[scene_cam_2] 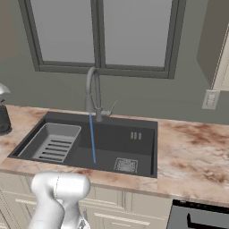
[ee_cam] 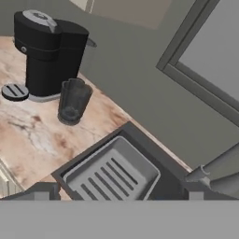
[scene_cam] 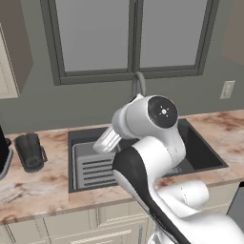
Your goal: Turn on the sink faucet and place the jug under the water for a few seconds to fill it up.
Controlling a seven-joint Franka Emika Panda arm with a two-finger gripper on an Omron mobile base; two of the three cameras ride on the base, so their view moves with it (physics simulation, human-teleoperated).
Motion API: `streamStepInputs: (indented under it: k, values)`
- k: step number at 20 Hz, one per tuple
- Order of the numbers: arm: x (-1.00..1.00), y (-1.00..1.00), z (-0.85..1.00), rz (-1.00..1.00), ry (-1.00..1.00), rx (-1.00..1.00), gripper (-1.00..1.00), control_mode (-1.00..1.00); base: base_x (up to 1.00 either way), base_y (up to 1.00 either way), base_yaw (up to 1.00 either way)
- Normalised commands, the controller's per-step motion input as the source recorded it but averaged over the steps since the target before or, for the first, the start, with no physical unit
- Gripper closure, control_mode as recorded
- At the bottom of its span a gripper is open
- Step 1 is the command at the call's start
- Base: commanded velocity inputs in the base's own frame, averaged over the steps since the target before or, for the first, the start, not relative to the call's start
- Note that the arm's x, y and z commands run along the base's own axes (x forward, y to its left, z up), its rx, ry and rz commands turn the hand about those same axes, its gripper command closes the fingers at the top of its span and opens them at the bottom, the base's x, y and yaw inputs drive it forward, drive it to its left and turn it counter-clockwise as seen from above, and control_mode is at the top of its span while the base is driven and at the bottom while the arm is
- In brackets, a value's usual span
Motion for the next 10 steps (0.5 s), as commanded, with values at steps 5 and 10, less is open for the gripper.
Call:
streamStepInputs:
  k: [5, 10]
  values:
    - [0.45, 0.34, -0.08, 0.0, 0.0, 0.04, -1.0, -1.0, 0.0, 0.0, 0.0]
    - [0.43, 0.37, -0.05, 0.0, 0.0, 0.04, -1.0, -1.0, 0.0, 0.0, 0.0]
